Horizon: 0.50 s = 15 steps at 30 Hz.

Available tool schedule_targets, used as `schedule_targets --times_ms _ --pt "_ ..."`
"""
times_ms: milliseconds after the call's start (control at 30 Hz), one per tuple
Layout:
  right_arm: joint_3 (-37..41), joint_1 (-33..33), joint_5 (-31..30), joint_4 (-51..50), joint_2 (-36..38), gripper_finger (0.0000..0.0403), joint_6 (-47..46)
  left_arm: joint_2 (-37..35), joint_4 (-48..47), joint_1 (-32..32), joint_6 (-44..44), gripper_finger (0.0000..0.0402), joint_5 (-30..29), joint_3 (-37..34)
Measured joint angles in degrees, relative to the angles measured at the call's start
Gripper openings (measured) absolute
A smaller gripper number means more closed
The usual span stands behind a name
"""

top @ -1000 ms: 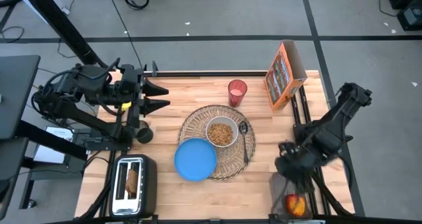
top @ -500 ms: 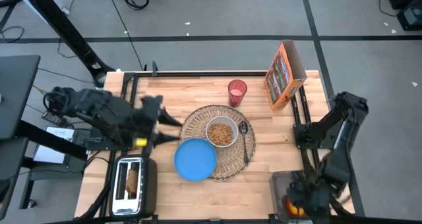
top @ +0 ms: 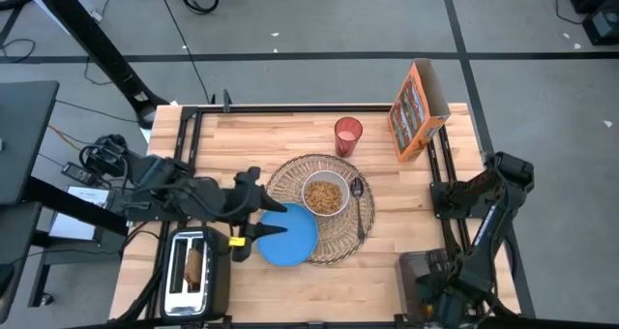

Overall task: Arrange a breakfast setting
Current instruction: Put the apple on the tray above the blue plate

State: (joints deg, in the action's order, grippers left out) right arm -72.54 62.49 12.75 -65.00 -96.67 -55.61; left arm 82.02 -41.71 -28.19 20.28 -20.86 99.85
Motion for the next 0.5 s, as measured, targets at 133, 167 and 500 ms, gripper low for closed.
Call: schedule_targets --times_ms 133,167,500 --pt "2.9 -1.2 -1.7 4.6 6.1 0.0238 -23.4 0.3 0.0 -1.1 4.7 0.0199 -3.4 0.0" --pt "3.8 -1.6 -2.6 5.4 7.5 0.0236 -30.6 0.4 0.2 -1.3 5.0 0.0199 -4.5 0.0" --pt "15.6 -6.5 -0.3 16.2 11.9 0.0207 -68.8 0.6 0.2 -2.3 5.5 0.0199 -7.6 0.0"
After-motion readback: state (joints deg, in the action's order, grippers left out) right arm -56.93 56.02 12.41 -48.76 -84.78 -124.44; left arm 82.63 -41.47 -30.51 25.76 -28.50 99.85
